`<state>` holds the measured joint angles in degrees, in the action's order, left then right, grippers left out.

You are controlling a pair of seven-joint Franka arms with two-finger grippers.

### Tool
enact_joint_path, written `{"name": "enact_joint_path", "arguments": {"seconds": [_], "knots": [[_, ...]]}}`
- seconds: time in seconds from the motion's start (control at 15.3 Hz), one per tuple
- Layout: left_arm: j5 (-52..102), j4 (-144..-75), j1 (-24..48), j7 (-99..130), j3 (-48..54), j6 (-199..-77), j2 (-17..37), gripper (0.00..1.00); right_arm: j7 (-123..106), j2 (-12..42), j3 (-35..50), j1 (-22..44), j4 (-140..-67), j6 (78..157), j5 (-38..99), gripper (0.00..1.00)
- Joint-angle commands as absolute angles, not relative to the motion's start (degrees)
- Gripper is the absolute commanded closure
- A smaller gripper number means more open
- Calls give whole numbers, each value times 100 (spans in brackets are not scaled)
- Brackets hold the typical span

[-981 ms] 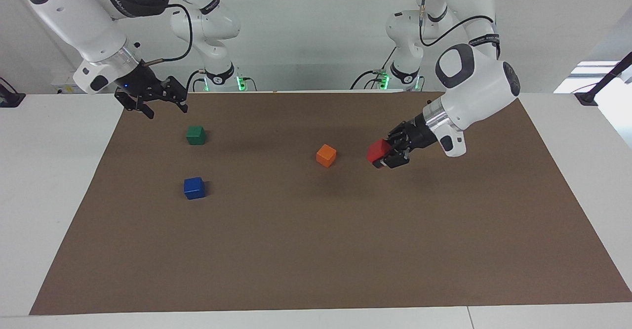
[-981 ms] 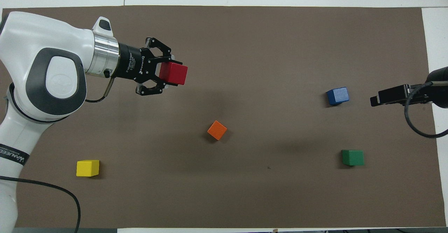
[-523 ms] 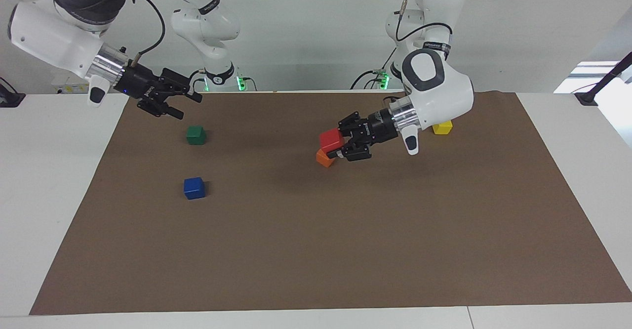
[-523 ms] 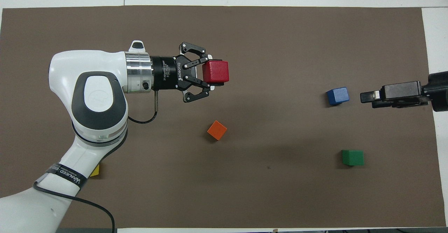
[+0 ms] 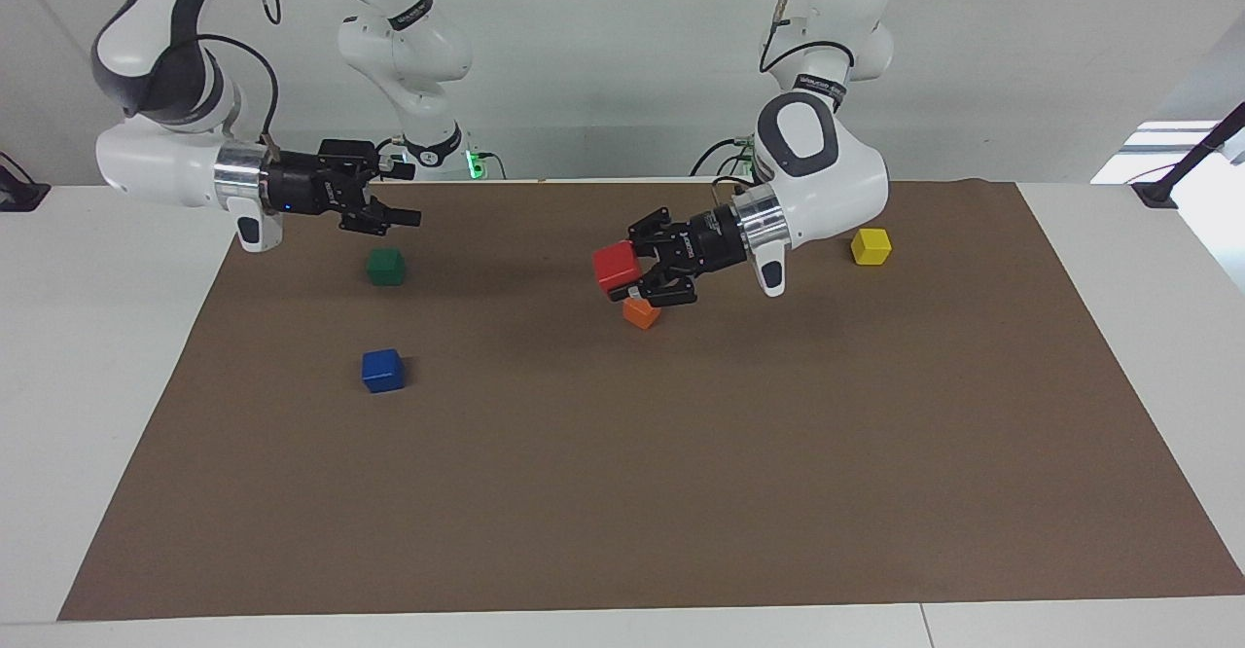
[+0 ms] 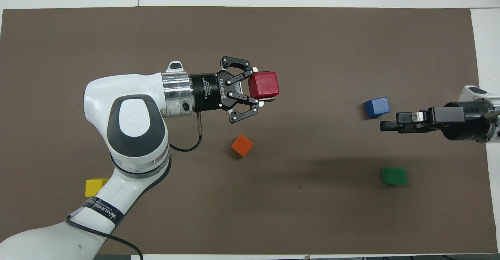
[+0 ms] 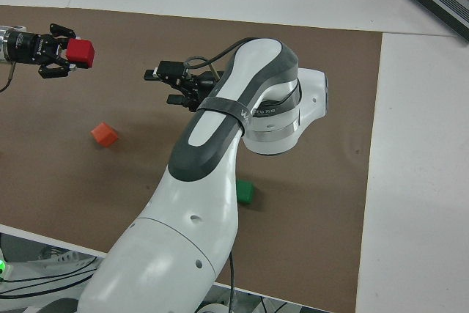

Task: Transfer red block to right arm and stack on blue block
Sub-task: 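Carry the red cube toward the right gripper with the left gripper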

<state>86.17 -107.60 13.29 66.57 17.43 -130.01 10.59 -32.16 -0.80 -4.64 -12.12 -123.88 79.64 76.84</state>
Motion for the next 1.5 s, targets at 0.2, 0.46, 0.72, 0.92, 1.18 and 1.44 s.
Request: {"name": "enact_joint_path", "arguments": {"seconds": [0.2, 0.46, 0.72, 0.92, 1.18, 1.44], "knots": [[9148, -10907, 1783, 6277, 1749, -13402, 888, 100, -4456, 1352, -396, -1275, -12156, 6952, 8779, 0], [9702, -10837, 2258, 6196, 1740, -13912, 923, 100, -4808, 1818, -378, -836, -12050, 6716, 9481, 0], [9773, -10784, 2593, 6108, 1758, -14527, 975, 100, -4816, 1960, -387, -396, -11892, 6732, 10063, 0], [9844, -10784, 2672, 6100, 1749, -14589, 967, 100, -4816, 1969, -387, -316, -11900, 6829, 10090, 0], [9853, -10775, 2733, 6100, 1758, -14739, 967, 100, -4825, 2004, -387, -273, -11900, 6890, 10090, 0], [9879, -10670, 2970, 6108, 1758, -15107, 1054, 100, -4816, 2004, -378, -27, -11900, 7460, 10099, 0]]}}
